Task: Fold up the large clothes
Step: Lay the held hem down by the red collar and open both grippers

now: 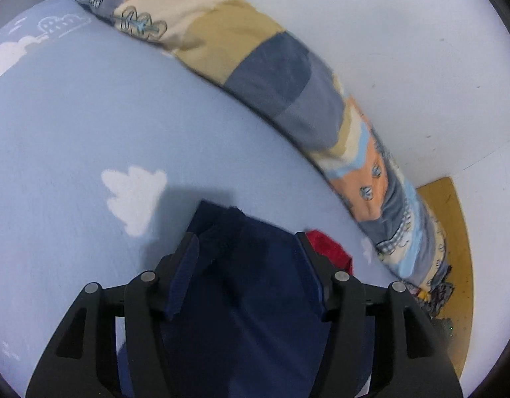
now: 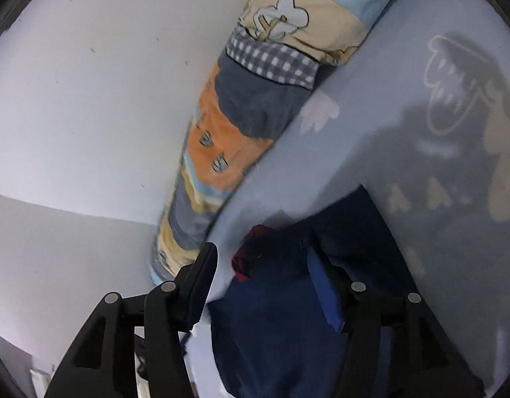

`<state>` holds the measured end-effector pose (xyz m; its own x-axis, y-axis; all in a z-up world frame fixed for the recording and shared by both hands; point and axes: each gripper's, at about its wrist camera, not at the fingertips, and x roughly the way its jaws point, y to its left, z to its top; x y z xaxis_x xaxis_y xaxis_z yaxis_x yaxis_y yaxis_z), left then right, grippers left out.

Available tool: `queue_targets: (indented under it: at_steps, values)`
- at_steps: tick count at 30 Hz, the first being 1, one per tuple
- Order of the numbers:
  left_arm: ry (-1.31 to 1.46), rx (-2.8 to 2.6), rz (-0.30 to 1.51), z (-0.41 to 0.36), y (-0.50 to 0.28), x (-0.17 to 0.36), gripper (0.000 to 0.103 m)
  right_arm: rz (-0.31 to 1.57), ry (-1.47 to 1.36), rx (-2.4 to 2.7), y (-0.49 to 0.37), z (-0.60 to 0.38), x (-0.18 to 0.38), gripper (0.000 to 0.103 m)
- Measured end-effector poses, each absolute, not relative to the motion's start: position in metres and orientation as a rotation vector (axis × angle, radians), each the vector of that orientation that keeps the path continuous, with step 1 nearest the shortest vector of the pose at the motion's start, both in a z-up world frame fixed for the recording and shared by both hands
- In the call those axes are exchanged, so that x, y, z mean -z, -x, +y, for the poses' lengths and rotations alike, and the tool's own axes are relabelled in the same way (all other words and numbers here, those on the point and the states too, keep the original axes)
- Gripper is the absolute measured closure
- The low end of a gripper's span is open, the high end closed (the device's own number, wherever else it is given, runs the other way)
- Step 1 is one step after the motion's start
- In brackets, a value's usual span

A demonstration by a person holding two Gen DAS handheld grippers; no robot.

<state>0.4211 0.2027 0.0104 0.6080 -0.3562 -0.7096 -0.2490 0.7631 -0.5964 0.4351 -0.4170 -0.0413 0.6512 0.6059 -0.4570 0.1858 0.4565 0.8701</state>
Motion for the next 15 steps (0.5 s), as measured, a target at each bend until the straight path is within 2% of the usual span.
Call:
queue_targets:
  at_steps: [4, 7, 11, 15]
  values:
    - [0.606, 0.146, 0.884, 0.183, -0.402, -0.024, 0.046, 0.752, -1.044, -0.325, -0.421, -0.421, 0.026, 0.034]
    - [0.452, 0.232, 0.897, 0.144, -0.391, -0.019, 0.046, 0.781, -0.935, -0.337, -0.413, -0.406, 0.023, 0.034]
    - [0.269, 0.253, 0.95, 0.098, -0.384, 0.009, 0.046, 0.887, -0.731, -0.328, -0.407, -0.373, 0.047, 0.038]
    - [0.238, 0.292, 0.955, 0.064, -0.382, 0.028, 0.046, 0.938, -0.69, -0.439, -0.406, -0.331, 0.075, 0.042]
